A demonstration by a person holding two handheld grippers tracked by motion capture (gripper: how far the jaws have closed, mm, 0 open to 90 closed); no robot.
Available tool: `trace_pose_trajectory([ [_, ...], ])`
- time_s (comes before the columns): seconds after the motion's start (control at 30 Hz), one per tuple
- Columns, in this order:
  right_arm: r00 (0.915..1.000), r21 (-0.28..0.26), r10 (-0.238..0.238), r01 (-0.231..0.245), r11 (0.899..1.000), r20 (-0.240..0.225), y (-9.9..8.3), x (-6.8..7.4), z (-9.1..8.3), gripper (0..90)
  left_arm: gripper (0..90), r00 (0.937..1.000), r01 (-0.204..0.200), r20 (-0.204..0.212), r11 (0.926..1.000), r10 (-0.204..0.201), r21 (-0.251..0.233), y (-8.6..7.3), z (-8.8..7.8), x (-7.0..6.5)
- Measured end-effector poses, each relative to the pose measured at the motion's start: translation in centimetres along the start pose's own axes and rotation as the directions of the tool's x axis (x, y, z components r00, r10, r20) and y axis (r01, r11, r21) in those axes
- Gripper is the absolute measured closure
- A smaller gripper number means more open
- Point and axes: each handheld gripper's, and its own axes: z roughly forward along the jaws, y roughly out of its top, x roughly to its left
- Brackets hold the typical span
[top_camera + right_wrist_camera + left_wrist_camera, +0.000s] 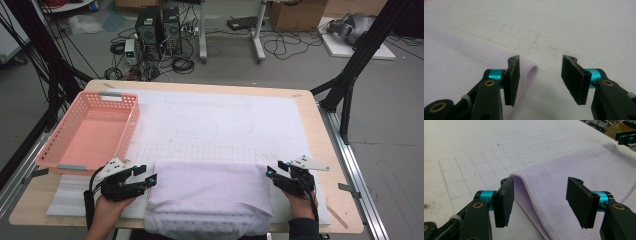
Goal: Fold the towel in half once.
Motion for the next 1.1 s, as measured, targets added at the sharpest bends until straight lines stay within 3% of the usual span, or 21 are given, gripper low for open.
trace_pose_trajectory([
  [0.1, 0.9978, 0.028, -0.046, 0.048, 0.998, -0.047, 0.6, 0.5, 1.4, 46.0, 38.7, 0.9999, 0.007, -0.01, 0.9998, -0.007, 0.021, 0.5, 1.2, 0.7],
  [0.2, 0.994, 0.045, -0.052, 0.056, 0.997, -0.096, 0.9, 0.6, 2.5, 43.8, 38.5, 0.9997, 0.012, -0.02, 0.9986, -0.011, 0.052, 1.0, 2.3, 1.3],
  [0.27, 0.9906, 0.084, -0.081, 0.091, 0.992, -0.11, 1.1, 0.6, 3.3, 43.8, 38.7, 0.9993, 0.01, -0.036, 0.9966, -0.007, 0.082, 1.3, 3.1, 1.8],
  [0.37, 0.9882, 0.146, -0.105, 0.121, 0.982, -0.112, 1.0, 0.3, 4.4, 44.4, 39.7, 0.9982, 0.045, -0.045, 0.9892, -0.039, 0.139, 1.7, 4.2, 2.4],
  [0.47, 0.9847, 0.147, -0.103, 0.124, 0.981, -0.141, 1.2, -0.2, 4.5, 47.2, 45.3, 0.9988, 0.031, -0.043, 0.9865, -0.025, 0.161, 2.0, 4.7, 2.6],
  [0.57, 0.9843, 0.143, -0.108, 0.128, 0.981, -0.139, 1.1, -0.2, 4.5, 48.9, 52.8, 0.9992, 0.006, -0.041, 0.986, 0.001, 0.166, 2.0, 4.9, 2.4],
  [0.63, 0.9836, 0.14, -0.117, 0.136, 0.981, -0.137, 1.1, 0.0, 4.4, 53.7, 67.3, 0.9988, -0.032, -0.029, 0.983, 0.038, 0.181, 2.0, 5.0, 2.1],
  [0.7, 0.981, 0.145, -0.123, 0.145, 0.979, -0.15, 1.1, 0.3, 4.2, 63.5, 77.8, 0.9971, -0.067, -0.024, 0.9799, 0.073, 0.188, 2.0, 5.1, 1.7],
  [0.8, 0.9724, 0.155, -0.15, 0.178, 0.972, -0.179, 1.2, 0.8, 4.0, 80.4, 83.5, 0.9964, -0.075, -0.024, 0.9796, 0.081, 0.186, 2.0, 5.1, 1.6],
  [0.93, 0.9663, 0.159, -0.197, 0.223, 0.962, -0.166, 1.5, 1.1, 4.0, 84.4, 84.8, 0.9958, -0.06, -0.059, 0.9852, 0.07, 0.161, 2.6, 4.9, 1.8],
  [1.0, 0.9684, 0.158, -0.201, 0.224, 0.962, -0.147, 1.7, 0.9, 4.2, 84.8, 85.2, 0.9971, -0.036, -0.062, 0.9911, 0.044, 0.128, 3.4, 4.9, 2.2],
  [1.1, 0.971, 0.151, -0.215, 0.229, 0.962, -0.105, 2.1, 0.4, 4.7, 85.5, 85.3, 0.9961, -0.022, -0.082, 0.9915, 0.033, 0.128, 4.1, 6.0, 2.7],
])
